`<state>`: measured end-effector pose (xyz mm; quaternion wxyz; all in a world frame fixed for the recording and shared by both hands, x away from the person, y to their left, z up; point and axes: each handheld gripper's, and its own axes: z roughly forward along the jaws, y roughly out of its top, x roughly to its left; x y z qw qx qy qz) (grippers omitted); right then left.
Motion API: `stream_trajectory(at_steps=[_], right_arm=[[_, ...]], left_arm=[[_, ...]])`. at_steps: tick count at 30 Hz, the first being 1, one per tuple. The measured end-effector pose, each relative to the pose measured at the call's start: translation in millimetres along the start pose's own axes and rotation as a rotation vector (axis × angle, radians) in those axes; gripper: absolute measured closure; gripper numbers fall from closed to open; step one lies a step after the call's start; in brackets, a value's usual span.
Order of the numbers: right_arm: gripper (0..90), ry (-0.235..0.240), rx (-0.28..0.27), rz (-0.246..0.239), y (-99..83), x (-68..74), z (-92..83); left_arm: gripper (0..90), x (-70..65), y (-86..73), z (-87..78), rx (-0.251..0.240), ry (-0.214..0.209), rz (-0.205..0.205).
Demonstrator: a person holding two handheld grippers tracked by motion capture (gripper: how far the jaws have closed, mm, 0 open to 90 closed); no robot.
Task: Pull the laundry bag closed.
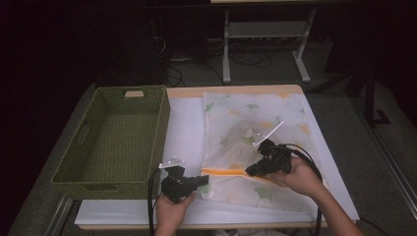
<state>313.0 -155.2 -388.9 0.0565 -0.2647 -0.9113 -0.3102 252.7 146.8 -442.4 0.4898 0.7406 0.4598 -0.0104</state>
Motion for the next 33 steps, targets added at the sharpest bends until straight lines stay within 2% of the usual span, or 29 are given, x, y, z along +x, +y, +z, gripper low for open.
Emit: stream_trajectory(at_steps=[33], right_arm=[[89.9, -0.038, -0.035, 0.041, -29.9, -10.0, -27.5]], left_arm=[[88.9, -2.2, -3.0, 0.4, 0.028, 0.013, 0.027]])
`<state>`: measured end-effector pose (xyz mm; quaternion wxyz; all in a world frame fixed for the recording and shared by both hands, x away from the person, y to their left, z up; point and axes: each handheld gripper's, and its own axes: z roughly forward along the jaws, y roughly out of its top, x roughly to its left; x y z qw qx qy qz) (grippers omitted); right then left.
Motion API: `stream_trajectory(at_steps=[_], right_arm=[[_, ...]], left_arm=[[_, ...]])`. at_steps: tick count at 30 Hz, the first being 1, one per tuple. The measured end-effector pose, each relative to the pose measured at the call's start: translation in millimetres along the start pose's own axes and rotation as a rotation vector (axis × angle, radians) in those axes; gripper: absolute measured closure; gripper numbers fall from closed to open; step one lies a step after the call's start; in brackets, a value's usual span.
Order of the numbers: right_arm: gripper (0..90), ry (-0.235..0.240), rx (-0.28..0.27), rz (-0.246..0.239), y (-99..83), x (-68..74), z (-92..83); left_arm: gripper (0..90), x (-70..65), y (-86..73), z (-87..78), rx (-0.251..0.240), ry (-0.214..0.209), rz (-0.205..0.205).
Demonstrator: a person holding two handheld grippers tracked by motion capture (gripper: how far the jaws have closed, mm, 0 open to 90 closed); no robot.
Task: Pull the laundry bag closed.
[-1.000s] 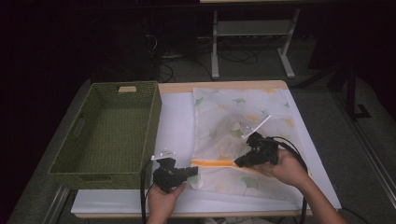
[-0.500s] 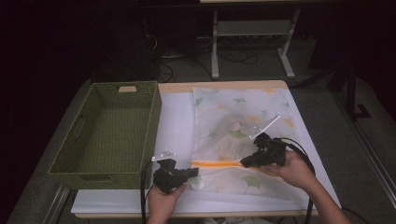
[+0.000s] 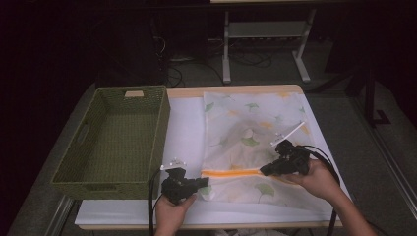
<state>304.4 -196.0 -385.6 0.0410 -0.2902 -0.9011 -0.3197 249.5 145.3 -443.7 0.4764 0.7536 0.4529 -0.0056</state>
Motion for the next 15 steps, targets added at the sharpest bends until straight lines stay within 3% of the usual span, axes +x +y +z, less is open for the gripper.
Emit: stream_trajectory(at_steps=[4, 6, 15], right_arm=[[90.0, -0.008, -0.002, 0.005, -4.2, -1.4, -3.9], [89.9, -0.012, -0.005, 0.005, -5.7, -1.9, -5.8], [89.9, -0.020, -0.008, 0.002, -6.7, -2.8, -11.3]], left_arm=[[88.9, -0.4, 0.2, 0.0, 0.001, 0.000, -0.001], [88.9, 1.1, -0.2, 0.0, -0.011, -0.024, -0.030], [88.9, -0.1, 1.2, -0.7, -0.009, -0.019, -0.019]])
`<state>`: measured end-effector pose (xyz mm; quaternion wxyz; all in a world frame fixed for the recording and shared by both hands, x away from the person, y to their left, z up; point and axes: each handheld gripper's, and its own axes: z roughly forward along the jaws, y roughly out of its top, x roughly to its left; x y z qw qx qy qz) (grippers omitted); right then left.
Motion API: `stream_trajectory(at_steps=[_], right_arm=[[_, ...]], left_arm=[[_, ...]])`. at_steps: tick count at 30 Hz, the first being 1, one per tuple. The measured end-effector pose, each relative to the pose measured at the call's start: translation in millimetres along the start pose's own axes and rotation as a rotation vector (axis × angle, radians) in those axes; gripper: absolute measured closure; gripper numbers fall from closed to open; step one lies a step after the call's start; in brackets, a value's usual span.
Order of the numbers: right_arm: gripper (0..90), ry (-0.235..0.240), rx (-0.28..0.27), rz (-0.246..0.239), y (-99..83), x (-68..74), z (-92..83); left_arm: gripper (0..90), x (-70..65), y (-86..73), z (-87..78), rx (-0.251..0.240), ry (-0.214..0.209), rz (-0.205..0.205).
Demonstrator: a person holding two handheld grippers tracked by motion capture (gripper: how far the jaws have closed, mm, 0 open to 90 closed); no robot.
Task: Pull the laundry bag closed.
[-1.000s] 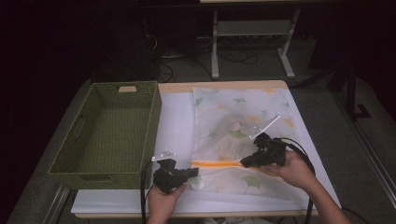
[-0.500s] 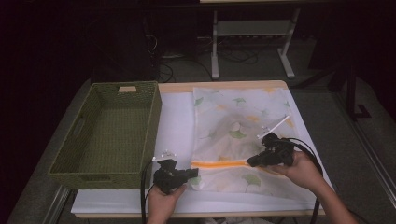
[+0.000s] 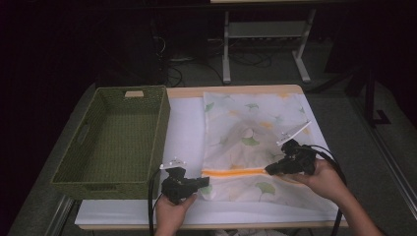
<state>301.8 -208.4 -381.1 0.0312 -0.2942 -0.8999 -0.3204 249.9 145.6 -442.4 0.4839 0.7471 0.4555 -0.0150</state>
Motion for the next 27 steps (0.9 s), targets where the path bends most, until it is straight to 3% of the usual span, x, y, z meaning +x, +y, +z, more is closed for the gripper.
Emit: stream_trajectory(at_steps=[27], right_arm=[[90.0, -0.024, -0.007, 0.054, -26.0, -17.4, -22.7]], left_arm=[[88.9, -1.5, 0.2, 0.5, 0.017, 0.002, 0.024]])
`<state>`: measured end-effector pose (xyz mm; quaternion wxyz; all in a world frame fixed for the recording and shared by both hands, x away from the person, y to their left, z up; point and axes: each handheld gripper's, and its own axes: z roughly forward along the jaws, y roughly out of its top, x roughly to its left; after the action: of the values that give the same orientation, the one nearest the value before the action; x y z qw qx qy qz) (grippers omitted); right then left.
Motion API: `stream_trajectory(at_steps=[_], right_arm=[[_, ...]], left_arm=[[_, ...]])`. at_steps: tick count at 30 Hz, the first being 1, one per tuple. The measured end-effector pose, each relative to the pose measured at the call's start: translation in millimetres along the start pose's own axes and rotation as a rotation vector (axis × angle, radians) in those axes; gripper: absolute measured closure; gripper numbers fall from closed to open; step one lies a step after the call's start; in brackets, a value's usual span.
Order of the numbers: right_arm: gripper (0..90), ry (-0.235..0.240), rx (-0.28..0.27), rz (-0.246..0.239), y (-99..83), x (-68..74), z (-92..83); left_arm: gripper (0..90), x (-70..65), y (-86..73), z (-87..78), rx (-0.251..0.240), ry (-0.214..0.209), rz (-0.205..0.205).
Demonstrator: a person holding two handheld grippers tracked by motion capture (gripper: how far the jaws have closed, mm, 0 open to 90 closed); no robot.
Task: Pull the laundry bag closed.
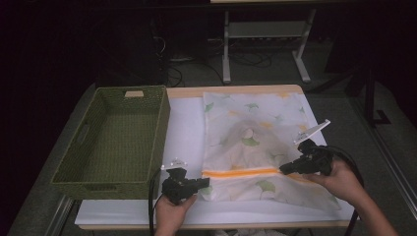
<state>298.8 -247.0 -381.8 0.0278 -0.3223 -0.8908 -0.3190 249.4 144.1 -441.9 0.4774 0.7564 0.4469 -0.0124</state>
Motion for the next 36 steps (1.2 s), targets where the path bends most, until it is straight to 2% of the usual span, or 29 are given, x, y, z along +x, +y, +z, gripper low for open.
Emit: stream_trajectory(at_steps=[11, 17, 36], right_arm=[[89.9, -0.022, -0.016, 0.026, -14.0, -6.1, -11.8], [89.9, -0.034, -0.016, 0.064, -26.6, -14.2, -17.1], [89.9, -0.089, -0.015, 0.136, -62.6, -35.6, -32.4]], left_arm=[[88.8, 1.2, -2.0, 1.1, 0.005, -0.007, -0.006], [88.8, 2.2, -1.8, 1.1, 0.011, -0.004, -0.005], [88.8, 1.7, -6.2, 1.5, 0.030, 0.019, 0.009]])
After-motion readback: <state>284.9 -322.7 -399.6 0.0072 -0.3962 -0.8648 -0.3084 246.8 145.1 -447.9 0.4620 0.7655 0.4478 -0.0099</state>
